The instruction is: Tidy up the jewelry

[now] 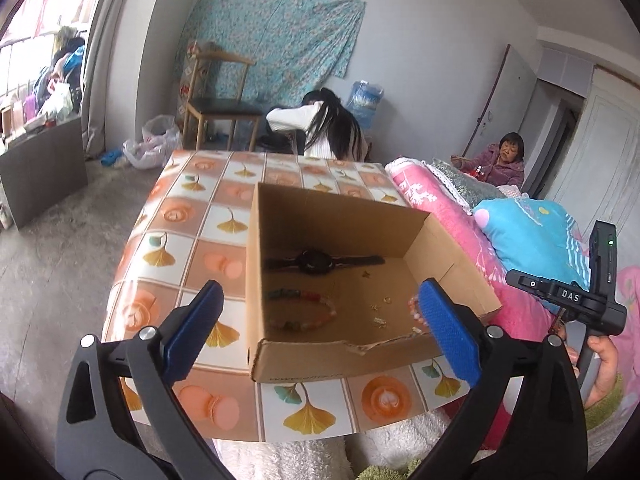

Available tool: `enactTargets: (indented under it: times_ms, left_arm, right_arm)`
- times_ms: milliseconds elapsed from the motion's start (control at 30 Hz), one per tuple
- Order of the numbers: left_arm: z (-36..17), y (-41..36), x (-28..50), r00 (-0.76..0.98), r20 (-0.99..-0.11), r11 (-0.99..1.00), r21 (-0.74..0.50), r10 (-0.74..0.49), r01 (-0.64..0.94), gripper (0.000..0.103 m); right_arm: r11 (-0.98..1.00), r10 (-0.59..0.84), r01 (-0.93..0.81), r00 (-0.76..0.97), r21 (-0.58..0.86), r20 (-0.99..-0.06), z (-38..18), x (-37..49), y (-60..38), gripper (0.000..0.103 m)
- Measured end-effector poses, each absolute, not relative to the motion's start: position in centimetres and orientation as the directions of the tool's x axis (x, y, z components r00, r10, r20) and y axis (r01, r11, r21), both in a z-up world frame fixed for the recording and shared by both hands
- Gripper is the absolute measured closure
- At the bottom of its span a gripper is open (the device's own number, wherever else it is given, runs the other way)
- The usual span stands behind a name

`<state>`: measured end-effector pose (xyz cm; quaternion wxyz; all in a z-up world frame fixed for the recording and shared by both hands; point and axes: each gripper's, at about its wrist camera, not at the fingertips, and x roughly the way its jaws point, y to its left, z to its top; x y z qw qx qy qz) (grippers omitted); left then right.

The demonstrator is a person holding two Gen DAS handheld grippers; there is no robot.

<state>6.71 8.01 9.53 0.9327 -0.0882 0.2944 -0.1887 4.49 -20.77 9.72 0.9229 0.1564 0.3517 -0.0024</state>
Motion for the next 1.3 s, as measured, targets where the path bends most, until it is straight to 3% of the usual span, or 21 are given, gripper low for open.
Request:
enactTargets:
  times_ms: [100,300,400,800,1133,1300]
  left_arm:
    - [10.4,6.9,5.9,0.765,-0.502,0.914,-0.253,-0.404,0.317,0.008]
    - [11.1,4.7,4.5,0.811,-0.509,0.958,-0.142,-0.287,0.25,0.008]
    - [10.9,3.8,4.1,0.829,-0.52,0.978,-0.079,-0.207,0.194,0.008]
    - [9.1,1.9,3.4,0.809,-0.581,0.991,0.031,-0.087,0.129,0.008]
    - [7.2,1.0,4.2,0.713,-0.691,0.992,-0.055,-0.12,0.113,0.008]
    - [6.2,0.6,4.8,0.675,-0.733,0.996,-0.031,-0.083,0.088,0.008]
  right_arm:
    - [0.962,0.098,0.088,0.771,0.257,-0.63,10.8,3.3,-19.7,0.021]
    - [0.976,0.095,0.049,0.782,0.213,-0.616,11.4,1.5,-17.5,0.014]
    - [0.98,0.084,0.05,0.778,0.195,-0.622,11.3,0.7,-16.6,0.012]
    - [0.989,0.023,0.078,0.767,0.128,-0.641,10.6,-0.7,-14.5,0.009]
    - [0.985,-0.013,0.131,0.716,0.115,-0.698,9.6,0.2,-13.7,0.008]
    - [0.982,-0.022,0.15,0.691,0.113,-0.722,9.2,0.9,-13.9,0.008]
